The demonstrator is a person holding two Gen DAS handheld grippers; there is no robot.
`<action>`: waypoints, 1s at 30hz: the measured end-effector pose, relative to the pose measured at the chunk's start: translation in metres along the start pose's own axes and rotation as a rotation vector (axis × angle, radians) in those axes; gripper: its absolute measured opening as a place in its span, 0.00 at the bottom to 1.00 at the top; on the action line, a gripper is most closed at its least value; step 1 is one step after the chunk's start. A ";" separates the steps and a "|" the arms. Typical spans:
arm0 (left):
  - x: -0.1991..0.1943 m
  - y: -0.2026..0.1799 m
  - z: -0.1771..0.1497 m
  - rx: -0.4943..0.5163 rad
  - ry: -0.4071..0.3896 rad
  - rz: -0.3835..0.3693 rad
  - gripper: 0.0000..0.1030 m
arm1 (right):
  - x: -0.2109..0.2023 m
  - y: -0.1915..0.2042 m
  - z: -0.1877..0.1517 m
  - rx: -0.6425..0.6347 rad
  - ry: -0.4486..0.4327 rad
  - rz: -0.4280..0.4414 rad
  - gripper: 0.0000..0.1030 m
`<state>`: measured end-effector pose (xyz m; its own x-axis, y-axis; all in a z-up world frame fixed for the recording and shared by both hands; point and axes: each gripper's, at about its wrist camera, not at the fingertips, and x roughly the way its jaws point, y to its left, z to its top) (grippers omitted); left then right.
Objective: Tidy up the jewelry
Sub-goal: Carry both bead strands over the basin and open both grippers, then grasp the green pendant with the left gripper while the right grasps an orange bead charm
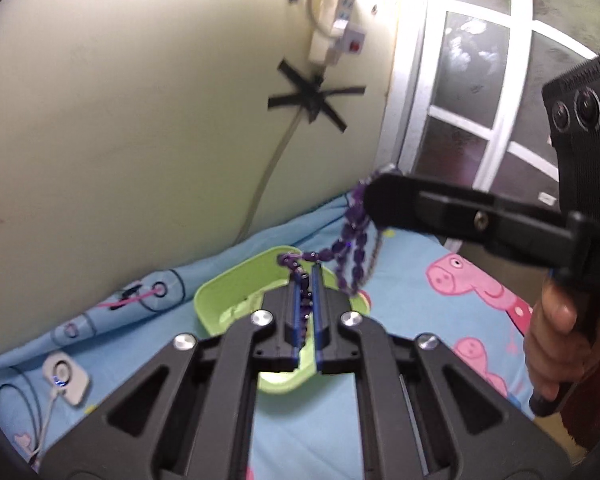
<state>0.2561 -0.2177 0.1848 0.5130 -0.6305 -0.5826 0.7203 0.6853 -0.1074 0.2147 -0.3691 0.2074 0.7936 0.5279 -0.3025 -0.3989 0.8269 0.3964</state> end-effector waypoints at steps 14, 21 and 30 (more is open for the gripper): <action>0.120 0.045 -0.036 -0.135 0.280 0.114 0.50 | 0.083 -0.098 -0.052 0.101 0.066 -0.254 0.35; 0.017 0.049 -0.047 -0.110 0.138 0.139 0.50 | 0.042 -0.058 -0.069 0.125 0.045 -0.146 0.35; -0.134 0.086 -0.161 -0.246 0.078 0.292 0.50 | 0.019 0.023 -0.161 0.097 0.208 0.018 0.20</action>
<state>0.1740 -0.0162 0.1238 0.6355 -0.3729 -0.6760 0.4110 0.9046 -0.1127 0.1467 -0.3086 0.0716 0.6711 0.5796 -0.4623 -0.3587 0.7995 0.4818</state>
